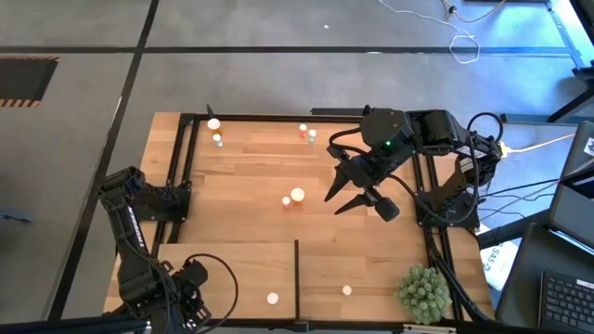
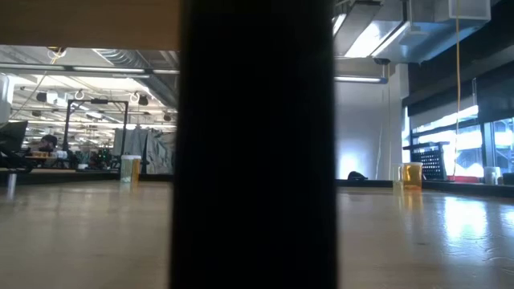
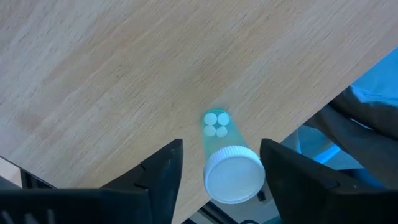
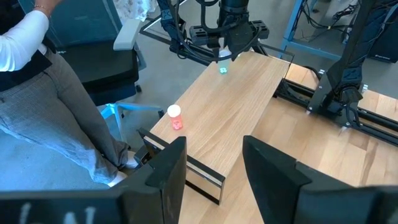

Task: Pick and place medicine bottles onto shelf by color
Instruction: Put the left blue pill bottle on the shelf, then put the middle orange pill bottle on the shelf

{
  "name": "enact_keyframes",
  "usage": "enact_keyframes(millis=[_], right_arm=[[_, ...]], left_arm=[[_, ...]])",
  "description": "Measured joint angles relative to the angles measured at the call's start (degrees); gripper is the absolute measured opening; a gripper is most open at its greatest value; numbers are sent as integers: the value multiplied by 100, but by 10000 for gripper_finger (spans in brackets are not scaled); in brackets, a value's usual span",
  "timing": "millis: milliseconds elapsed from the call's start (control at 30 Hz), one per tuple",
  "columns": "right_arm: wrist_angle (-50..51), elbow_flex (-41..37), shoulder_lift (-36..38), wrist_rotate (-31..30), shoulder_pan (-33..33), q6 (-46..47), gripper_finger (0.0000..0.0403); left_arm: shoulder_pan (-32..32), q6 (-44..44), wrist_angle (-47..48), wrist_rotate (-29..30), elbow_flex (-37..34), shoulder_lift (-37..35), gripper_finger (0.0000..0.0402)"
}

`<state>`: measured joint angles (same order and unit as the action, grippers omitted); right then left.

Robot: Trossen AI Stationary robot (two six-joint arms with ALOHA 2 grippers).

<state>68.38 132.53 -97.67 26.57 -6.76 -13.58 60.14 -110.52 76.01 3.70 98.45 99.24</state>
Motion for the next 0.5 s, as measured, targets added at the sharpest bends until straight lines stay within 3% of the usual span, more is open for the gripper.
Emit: enact_keyframes(millis=[267,500], right_arm=[[0,0,0,0,0,0,160],[2,0,0,0,-2,0,160]], left_arm=[[0,110,0,-67,2,-4,260],[0,348,159,-59,7,-72,268]])
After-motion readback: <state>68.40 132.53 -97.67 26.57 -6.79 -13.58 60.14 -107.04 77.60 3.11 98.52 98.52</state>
